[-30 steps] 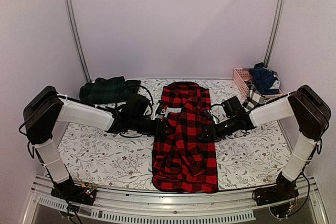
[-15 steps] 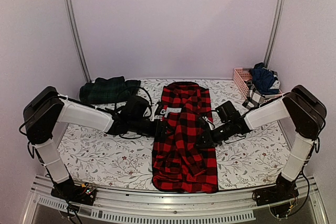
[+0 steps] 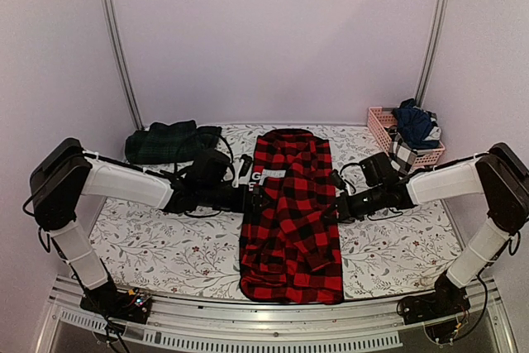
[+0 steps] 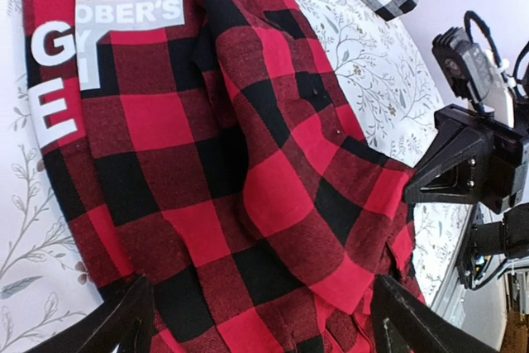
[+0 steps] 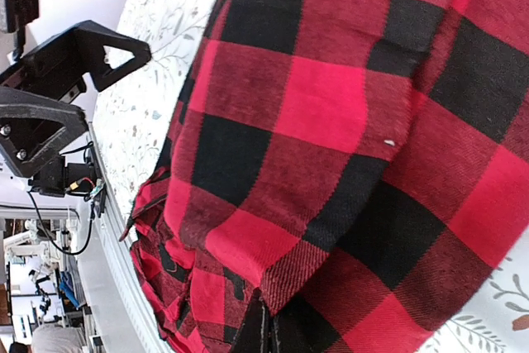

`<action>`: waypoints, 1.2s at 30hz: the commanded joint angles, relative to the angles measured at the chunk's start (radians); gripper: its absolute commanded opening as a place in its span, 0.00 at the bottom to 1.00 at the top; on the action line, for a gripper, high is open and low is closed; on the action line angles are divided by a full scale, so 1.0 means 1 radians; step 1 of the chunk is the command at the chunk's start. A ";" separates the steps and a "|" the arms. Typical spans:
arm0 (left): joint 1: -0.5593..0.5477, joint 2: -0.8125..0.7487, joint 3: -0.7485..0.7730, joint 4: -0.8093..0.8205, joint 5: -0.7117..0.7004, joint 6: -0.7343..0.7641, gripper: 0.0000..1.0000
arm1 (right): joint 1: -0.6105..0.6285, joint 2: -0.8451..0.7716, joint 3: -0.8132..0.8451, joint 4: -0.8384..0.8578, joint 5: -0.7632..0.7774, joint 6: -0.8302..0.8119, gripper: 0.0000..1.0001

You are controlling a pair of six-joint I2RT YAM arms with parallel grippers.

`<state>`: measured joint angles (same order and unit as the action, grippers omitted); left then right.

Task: Fold and stack the mixed laundry pile
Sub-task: Adjust the rectangle-folded T-shirt at the center of the board.

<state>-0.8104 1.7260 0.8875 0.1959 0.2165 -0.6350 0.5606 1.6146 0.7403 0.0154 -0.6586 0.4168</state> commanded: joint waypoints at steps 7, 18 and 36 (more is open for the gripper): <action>0.007 0.027 0.064 -0.053 -0.085 0.044 0.91 | -0.016 0.061 -0.117 0.039 0.031 0.019 0.00; 0.007 0.095 0.164 -0.114 -0.091 0.127 0.88 | -0.025 0.027 -0.042 -0.013 0.057 -0.031 0.35; 0.021 0.287 0.298 0.061 0.360 0.198 0.36 | -0.041 0.266 0.340 0.033 0.047 -0.134 0.38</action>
<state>-0.7719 1.9377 1.1500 0.2073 0.4507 -0.4366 0.5293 1.7687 1.0542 -0.0135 -0.5507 0.2836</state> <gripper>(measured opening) 0.382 0.387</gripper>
